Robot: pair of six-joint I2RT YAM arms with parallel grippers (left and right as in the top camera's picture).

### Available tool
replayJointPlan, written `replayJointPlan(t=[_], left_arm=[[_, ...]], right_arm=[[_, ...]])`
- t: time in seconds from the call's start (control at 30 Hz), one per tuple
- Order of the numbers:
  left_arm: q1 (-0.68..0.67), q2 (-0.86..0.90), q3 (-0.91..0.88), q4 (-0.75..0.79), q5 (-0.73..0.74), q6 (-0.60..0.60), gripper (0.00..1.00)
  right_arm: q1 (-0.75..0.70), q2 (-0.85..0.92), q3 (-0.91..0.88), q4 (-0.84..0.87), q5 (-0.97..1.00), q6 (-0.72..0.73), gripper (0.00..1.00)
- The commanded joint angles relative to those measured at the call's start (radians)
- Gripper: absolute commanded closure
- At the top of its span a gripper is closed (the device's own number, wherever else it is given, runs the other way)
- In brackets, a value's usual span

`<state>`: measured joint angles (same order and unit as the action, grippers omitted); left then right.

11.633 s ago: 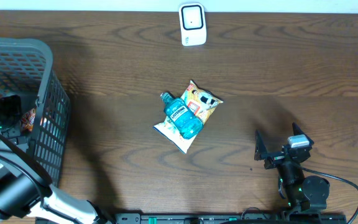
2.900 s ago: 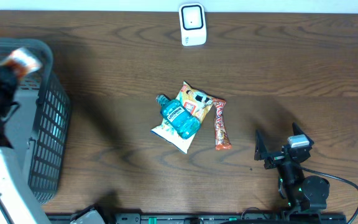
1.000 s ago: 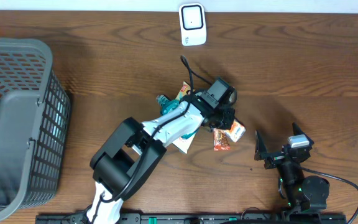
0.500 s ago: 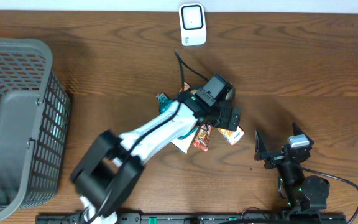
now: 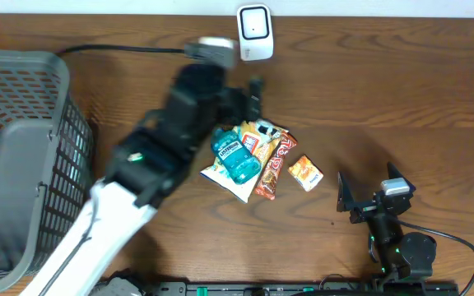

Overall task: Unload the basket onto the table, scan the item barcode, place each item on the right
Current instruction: 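Carry the orange box to the table center and release it, then reach the left gripper into the basket and grasp the green-white wipe pack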

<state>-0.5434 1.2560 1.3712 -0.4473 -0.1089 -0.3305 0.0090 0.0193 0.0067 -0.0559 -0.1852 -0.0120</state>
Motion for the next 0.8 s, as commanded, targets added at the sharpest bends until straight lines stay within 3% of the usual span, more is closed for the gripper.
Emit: replayJointPlan(t=[0.0, 0.3, 0.4, 0.6, 0.77], left_arm=[[0.12, -0.082, 0.017, -0.007, -0.063, 0.027, 0.02], [0.542, -0.2, 0.017, -0.006, -0.065, 0.032, 0.02], [0.748, -0.171, 0.017, -0.07, -0.064, -0.146, 0.02], [1.007, -0.05, 0.017, -0.283, -0.027, -0.462, 0.02], [1.107, 0.085, 0.016, -0.334, 0.086, -0.549, 0.02]], right_arm=[[0.008, -0.001, -0.001, -0.004, 0.003, -0.004, 0.01], [0.008, -0.001, -0.001, -0.004, 0.003, -0.004, 0.01], [0.008, -0.001, -0.001, -0.004, 0.003, -0.004, 0.01], [0.008, -0.001, -0.001, -0.004, 0.003, -0.004, 0.01], [0.008, -0.001, -0.001, -0.004, 0.003, -0.004, 0.01]])
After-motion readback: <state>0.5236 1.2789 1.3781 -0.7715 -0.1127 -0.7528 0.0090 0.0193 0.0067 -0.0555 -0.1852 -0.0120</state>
